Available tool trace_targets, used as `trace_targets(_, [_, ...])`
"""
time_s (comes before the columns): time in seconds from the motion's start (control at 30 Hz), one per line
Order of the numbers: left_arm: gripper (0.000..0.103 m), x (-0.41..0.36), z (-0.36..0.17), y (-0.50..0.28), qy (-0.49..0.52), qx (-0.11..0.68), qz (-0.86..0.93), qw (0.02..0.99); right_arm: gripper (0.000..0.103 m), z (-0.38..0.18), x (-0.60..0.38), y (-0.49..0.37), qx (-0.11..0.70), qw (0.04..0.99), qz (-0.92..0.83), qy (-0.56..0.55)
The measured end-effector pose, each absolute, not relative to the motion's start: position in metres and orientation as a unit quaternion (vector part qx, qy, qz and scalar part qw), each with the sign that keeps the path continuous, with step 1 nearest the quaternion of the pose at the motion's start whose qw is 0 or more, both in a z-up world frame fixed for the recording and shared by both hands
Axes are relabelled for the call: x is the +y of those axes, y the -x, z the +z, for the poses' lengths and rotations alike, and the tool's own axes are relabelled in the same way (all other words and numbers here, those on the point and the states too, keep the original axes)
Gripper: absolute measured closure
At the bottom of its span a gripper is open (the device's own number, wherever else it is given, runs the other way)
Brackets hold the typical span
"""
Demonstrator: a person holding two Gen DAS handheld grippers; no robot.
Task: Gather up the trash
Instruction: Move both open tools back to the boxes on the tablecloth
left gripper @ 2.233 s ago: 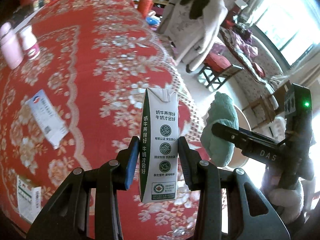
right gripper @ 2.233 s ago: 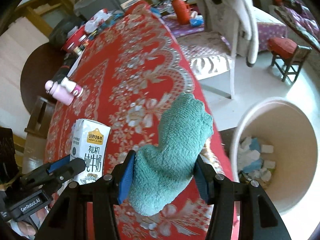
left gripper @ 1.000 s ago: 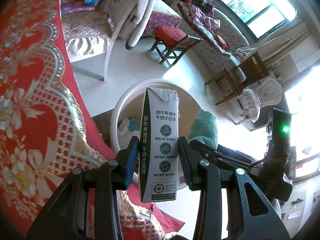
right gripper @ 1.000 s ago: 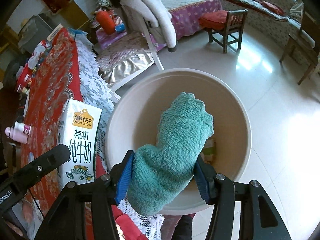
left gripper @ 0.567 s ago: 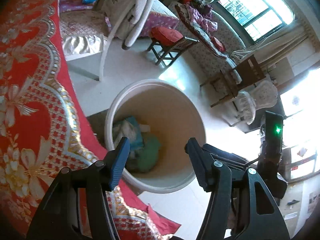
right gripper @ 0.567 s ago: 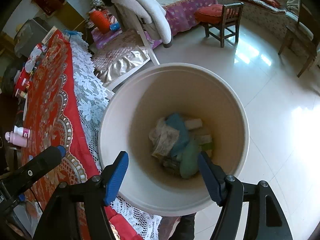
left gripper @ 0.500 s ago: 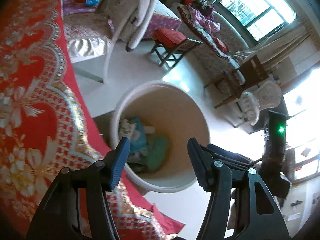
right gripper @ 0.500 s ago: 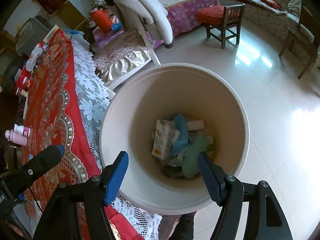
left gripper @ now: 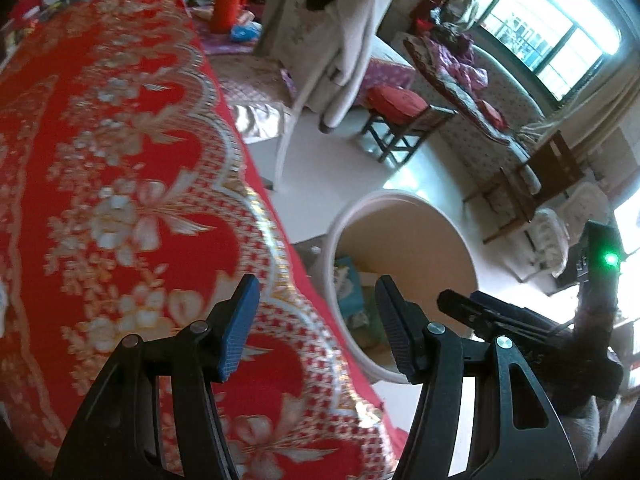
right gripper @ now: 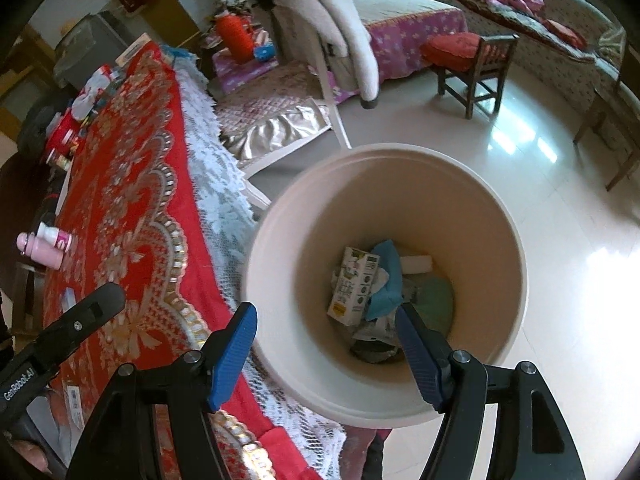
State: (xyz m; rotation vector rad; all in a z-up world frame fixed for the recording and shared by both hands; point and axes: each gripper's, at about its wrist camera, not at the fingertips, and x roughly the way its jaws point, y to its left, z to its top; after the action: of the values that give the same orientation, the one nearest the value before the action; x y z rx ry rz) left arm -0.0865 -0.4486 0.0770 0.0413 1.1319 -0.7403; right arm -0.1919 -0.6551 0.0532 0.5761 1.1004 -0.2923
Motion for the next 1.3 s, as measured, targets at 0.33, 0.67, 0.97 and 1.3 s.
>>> trace_targets(0.33, [0.044,-0.38,0.086,0.078,-0.007,0.521,-0.294,0.801,0.034,0.074,-0.595,0.15,0.511,0.826,-0.068,-0.229])
trace_targets(0.67, [0.044,-0.272,0.075,0.09,0.027,0.544,-0.216,0.81,0.034,0.074,-0.51,0.106,0.528,0.829,0.018,-0.182])
trace_targets(0.97, [0.044,-0.166,0.051,0.103,0.06,0.57,-0.126,0.809,0.034,0.068,-0.419,0.075,0.547,0.821,0.098,-0.134])
trace_targets(1.3, [0.045,-0.078,0.033,0.074,0.105,0.567,-0.048,0.816,0.034,0.058,-0.345,0.047,0.562,0.807,0.146,-0.108])
